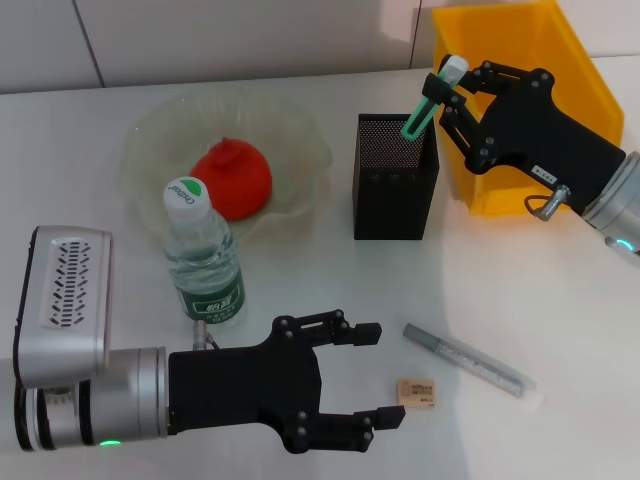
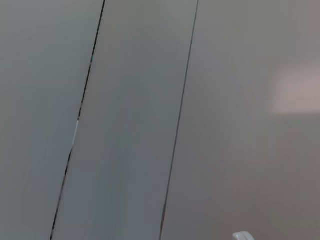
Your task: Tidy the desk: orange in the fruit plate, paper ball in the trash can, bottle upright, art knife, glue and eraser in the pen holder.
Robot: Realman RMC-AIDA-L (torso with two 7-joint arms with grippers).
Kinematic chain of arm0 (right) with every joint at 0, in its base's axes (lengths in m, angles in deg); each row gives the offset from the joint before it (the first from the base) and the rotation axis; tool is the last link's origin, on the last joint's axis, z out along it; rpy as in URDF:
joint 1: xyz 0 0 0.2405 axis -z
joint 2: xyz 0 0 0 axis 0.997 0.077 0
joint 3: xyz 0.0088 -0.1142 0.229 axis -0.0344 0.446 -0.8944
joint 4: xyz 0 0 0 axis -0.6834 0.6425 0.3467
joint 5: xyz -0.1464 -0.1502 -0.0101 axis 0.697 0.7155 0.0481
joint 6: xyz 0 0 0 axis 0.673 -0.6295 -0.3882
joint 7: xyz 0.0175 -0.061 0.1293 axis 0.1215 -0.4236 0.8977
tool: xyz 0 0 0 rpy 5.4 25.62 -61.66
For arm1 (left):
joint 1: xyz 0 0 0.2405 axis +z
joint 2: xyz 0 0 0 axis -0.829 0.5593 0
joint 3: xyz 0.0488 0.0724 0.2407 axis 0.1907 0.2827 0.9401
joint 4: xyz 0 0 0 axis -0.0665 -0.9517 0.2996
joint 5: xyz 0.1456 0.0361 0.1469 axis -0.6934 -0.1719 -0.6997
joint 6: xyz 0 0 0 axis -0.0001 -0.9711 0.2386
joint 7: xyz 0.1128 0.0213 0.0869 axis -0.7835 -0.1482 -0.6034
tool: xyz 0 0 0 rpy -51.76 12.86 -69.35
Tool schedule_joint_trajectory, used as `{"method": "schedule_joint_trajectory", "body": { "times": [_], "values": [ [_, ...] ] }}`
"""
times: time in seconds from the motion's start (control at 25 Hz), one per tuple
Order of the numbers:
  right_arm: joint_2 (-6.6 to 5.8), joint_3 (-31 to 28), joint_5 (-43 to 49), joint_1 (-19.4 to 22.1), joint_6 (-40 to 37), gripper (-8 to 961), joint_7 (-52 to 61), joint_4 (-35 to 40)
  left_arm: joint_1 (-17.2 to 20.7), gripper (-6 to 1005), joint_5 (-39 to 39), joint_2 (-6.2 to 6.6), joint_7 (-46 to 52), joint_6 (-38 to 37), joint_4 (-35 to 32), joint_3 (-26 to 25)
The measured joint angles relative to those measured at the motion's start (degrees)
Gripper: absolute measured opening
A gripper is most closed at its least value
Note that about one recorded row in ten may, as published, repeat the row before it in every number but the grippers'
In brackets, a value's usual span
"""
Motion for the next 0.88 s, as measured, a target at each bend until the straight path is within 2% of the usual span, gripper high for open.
{"method": "schedule_joint_trajectory", "body": {
  "times": [0.56, 0.88],
  "values": [
    [-0.03, 1.28, 0.09, -2.4, 8.07, 172, 0.42, -1.69, -0.05, 802, 0.0, -0.01, 0.08, 0.01, 0.15, 0.21],
    [0.11, 0.81, -0.61, -1.86, 10.36, 189, 0.51, -2.43, -0.06, 802, 0.0, -0.01, 0.08, 0.06, 0.22, 0.21]
  ]
}}
